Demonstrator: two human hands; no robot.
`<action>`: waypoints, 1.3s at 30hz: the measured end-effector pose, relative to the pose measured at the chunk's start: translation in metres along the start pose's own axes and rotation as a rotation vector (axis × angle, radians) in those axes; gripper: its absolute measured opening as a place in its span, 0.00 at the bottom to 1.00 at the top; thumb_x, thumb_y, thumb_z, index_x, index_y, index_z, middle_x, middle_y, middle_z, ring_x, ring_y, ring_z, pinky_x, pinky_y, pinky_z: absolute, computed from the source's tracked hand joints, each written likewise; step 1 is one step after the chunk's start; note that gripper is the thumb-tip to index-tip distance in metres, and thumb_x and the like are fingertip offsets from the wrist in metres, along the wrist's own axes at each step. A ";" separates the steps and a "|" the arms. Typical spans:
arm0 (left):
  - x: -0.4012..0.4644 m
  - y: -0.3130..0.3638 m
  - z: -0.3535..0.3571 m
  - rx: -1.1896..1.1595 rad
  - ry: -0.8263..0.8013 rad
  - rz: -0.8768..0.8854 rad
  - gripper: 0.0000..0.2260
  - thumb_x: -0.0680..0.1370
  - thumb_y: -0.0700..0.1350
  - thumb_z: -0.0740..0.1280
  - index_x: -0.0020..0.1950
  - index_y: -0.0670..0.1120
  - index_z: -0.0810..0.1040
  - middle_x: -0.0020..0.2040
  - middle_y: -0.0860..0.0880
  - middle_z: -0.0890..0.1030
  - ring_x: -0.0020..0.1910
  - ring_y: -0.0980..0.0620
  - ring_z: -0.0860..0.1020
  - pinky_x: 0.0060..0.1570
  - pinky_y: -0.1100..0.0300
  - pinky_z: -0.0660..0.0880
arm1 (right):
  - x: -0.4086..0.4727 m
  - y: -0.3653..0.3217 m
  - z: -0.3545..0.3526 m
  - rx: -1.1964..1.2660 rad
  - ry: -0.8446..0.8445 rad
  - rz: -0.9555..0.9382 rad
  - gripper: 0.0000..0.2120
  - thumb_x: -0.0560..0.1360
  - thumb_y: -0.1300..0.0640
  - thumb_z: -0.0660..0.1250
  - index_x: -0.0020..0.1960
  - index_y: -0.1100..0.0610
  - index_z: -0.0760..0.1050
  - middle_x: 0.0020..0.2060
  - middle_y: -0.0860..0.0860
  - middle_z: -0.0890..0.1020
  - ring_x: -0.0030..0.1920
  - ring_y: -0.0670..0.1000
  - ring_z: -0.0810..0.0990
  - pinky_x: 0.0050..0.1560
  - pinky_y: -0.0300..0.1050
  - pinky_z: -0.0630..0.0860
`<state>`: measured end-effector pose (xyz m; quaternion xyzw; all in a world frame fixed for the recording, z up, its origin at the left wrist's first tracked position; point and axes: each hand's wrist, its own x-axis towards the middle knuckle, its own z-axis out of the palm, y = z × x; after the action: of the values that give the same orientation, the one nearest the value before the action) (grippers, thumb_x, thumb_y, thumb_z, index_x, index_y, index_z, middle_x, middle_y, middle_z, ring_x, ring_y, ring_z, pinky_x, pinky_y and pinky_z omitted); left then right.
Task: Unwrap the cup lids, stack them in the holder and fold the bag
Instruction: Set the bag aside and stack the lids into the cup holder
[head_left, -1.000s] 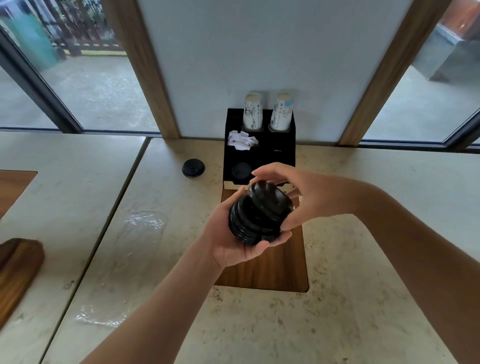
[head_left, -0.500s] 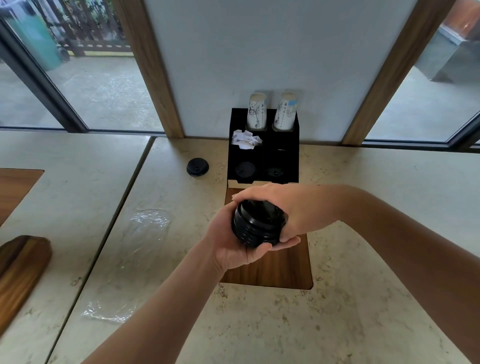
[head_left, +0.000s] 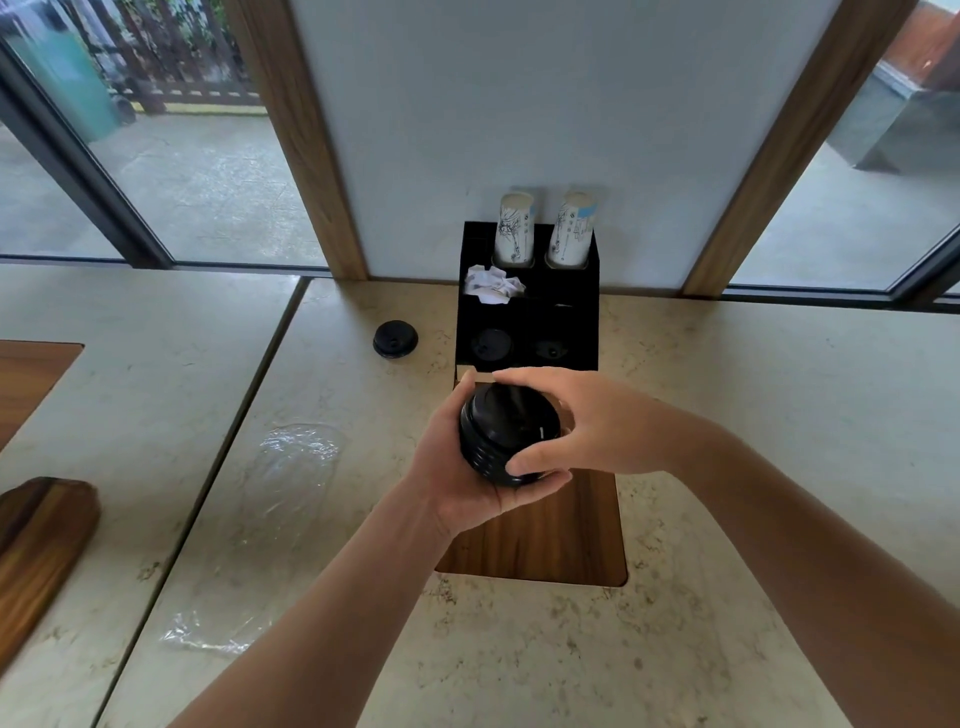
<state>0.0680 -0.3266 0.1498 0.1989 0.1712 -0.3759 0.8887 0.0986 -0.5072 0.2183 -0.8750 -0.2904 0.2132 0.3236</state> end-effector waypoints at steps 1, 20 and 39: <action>0.001 -0.001 -0.002 -0.011 0.030 0.020 0.28 0.76 0.66 0.66 0.58 0.43 0.86 0.58 0.37 0.84 0.55 0.36 0.84 0.51 0.40 0.81 | 0.003 0.001 0.004 -0.035 0.040 0.010 0.35 0.68 0.32 0.73 0.72 0.37 0.69 0.61 0.35 0.78 0.61 0.39 0.77 0.61 0.43 0.78; 0.005 0.055 -0.055 0.083 0.138 0.174 0.35 0.74 0.76 0.57 0.58 0.49 0.86 0.61 0.41 0.85 0.59 0.39 0.84 0.53 0.43 0.81 | 0.079 -0.013 0.067 -0.072 0.165 0.237 0.44 0.63 0.20 0.64 0.72 0.40 0.64 0.61 0.42 0.77 0.61 0.48 0.76 0.61 0.55 0.77; 0.050 0.191 -0.175 -0.129 0.165 0.141 0.27 0.77 0.66 0.66 0.59 0.44 0.86 0.58 0.41 0.85 0.58 0.41 0.84 0.54 0.44 0.81 | 0.277 0.002 0.106 -0.101 -0.057 0.384 0.39 0.64 0.25 0.70 0.68 0.43 0.66 0.55 0.43 0.76 0.54 0.48 0.77 0.51 0.51 0.81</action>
<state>0.2140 -0.1500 0.0189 0.1831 0.2529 -0.2832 0.9068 0.2447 -0.2825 0.0915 -0.9230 -0.1372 0.2808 0.2244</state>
